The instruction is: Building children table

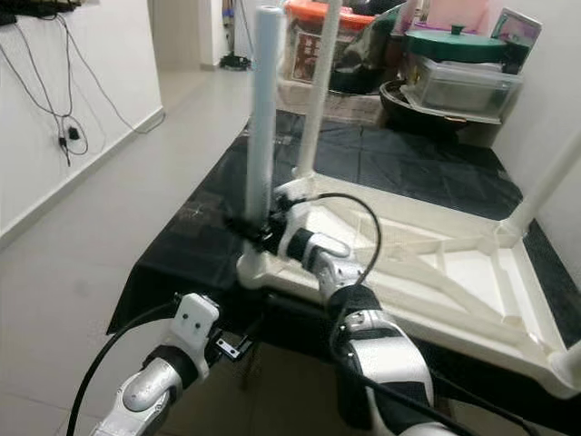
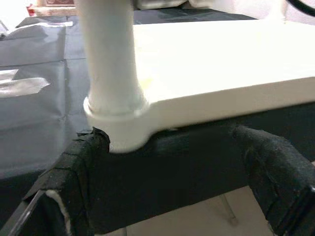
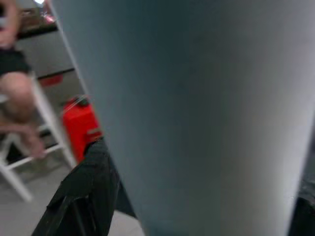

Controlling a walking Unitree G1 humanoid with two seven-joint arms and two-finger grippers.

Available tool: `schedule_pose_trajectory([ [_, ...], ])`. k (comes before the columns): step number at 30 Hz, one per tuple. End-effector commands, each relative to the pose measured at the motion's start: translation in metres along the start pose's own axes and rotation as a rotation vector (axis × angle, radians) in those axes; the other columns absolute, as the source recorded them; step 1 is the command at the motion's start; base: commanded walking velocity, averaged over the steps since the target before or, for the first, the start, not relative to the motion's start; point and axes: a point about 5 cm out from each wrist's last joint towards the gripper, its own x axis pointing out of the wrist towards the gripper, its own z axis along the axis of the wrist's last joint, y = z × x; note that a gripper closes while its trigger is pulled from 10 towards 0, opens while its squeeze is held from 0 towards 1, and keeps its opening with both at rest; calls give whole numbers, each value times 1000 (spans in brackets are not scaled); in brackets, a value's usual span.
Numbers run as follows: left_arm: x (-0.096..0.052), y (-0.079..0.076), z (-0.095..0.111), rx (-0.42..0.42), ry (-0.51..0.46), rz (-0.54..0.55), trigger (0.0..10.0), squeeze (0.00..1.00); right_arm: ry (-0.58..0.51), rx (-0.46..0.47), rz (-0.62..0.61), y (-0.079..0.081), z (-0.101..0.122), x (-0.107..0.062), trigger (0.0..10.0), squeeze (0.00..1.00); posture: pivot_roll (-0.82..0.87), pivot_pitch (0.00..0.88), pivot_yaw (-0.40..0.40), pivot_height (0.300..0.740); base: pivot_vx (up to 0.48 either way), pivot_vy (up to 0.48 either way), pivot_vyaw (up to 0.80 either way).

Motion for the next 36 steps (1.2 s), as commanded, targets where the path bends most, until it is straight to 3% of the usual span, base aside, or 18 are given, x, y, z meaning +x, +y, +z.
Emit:
schedule_pose_trajectory([
  [1, -1, -1, -5, -1, 21, -5, 10000, 0, 56, -24, 68, 9, -9, 7, 10000, 0, 99, 0, -109, 740, 0, 0, 0],
  [2, -1, -1, -5, -1, 21, -5, 10000, 0, 53, -25, 47, 10, -9, 11, 3922, 0, 99, 0, -110, 740, 0, 0, 0],
  [3, -1, -1, -5, 0, 21, -4, 10000, 0, 35, -33, 13, 10, -7, 14, 0, 0, 99, 0, -110, 740, 0, 0, 0],
  [8, -1, -1, -5, 0, 20, -4, 10000, 0, 11, -31, -34, 8, -4, 16, 0, 0, 99, 0, -107, 740, 0, 0, 0],
  [9, -1, -1, -4, -1, 20, -4, 10000, 0, -14, -26, -142, 3, 0, 17, 0, 0, 99, 0, -110, 740, 0, 0, 0],
  [11, -1, -1, -4, -1, 20, -4, 10000, 0, -14, -26, -142, 3, 0, 17, 0, 0, 99, 0, -110, 740, 0, 0, 0],
  [13, -1, -1, -4, -2, 20, -4, 10000, 0, -42, 38, -673, -32, 5, -5, 0, 0, 90, 0, -104, 740, 0, 0, 0],
  [15, -1, -1, -4, -2, 20, -4, 10000, 0, -42, 38, -673, -32, 5, -5, 0, 0, 90, 0, -104, 740, 0, 0, 0],
  [16, 0, -1, -4, -3, 21, -5, 10000, 0, -37, 78, -965, -48, 2, -27, 0, 0, 87, 0, -102, 740, 0, 0, 0],
  [17, 0, -1, -4, -3, 21, -5, 10000, 0, -37, 78, -965, -48, 2, -27, 0, 0, 87, 0, -102, 740, 0, 0, 0],
  [18, 0, 0, -4, -3, 21, -6, 10000, 0, -38, 100, -1184, -58, -2, -47, 0, 0, 91, 0, -105, 740, 0, 0, 0],
  [19, 0, 0, -4, -3, 21, -6, 10000, 0, -38, 100, -1184, -58, -2, -47, 0, 0, 91, 0, -105, 740, 0, 0, 0],
  [20, 0, 0, -4, -2, 21, -6, 10000, 0, -43, 116, -1344, -62, -7, -63, 0, 0, 90, 0, -104, 740, 0, 0, 0],
  [22, 0, 0, -4, -2, 22, -7, 10000, 0, -53, 127, -1446, -63, -11, -72, 0, 0, 89, 0, -100, 740, 0, 0, 0],
  [24, 0, 0, -4, -2, 22, -7, 10000, 0, -53, 127, -1446, -63, -11, -72, 0, 0, 89, 0, -100, 740, 0, 0, 0],
  [26, 0, 0, -4, -2, 22, -6, 10000, 0, -70, 131, -1570, -62, -17, -81, 0, 0, 89, 0, -102, 740, 0, 0, 0],
  [35, -1, 0, -4, -3, 23, -7, 10000, 0, -78, 105, -1705, -61, -20, -95, 0, 0, 82, 0, -92, 740, 0, 0, 0],
  [36, -1, 0, -4, -4, 24, -7, 10000, 0, -75, 82, -1740, -62, -20, -100, 4118, 0, 76, 0, -84, 740, 0, 0, 0],
])
